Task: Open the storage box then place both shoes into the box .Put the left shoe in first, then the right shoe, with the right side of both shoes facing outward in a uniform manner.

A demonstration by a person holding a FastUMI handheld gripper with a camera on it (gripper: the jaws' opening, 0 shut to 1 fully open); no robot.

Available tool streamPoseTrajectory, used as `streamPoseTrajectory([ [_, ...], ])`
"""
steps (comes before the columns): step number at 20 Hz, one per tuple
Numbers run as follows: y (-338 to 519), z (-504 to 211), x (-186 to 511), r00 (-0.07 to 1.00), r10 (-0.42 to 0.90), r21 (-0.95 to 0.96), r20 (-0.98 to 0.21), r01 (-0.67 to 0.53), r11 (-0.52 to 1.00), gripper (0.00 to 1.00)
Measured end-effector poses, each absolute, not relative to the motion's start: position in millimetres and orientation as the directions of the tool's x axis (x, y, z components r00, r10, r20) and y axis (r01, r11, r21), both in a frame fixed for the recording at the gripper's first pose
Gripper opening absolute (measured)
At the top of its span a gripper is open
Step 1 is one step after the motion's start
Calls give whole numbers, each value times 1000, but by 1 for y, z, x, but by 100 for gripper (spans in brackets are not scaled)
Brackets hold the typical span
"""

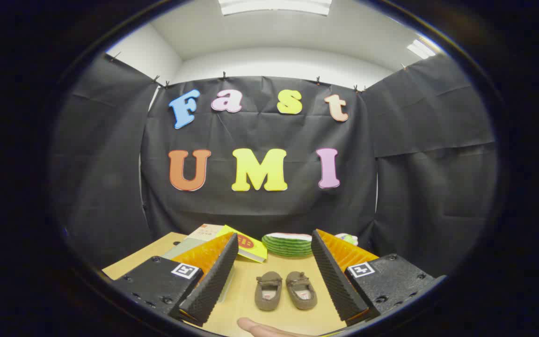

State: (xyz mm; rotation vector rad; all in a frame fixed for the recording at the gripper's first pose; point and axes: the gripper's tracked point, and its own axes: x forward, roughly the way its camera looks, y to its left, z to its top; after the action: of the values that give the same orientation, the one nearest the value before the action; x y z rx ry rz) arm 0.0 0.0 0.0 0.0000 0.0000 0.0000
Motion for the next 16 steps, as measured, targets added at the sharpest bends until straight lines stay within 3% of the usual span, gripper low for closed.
streamPoseTrajectory([
  [16, 3, -13, 13, 1000, 14, 7, -24, -14, 1000, 100],
])
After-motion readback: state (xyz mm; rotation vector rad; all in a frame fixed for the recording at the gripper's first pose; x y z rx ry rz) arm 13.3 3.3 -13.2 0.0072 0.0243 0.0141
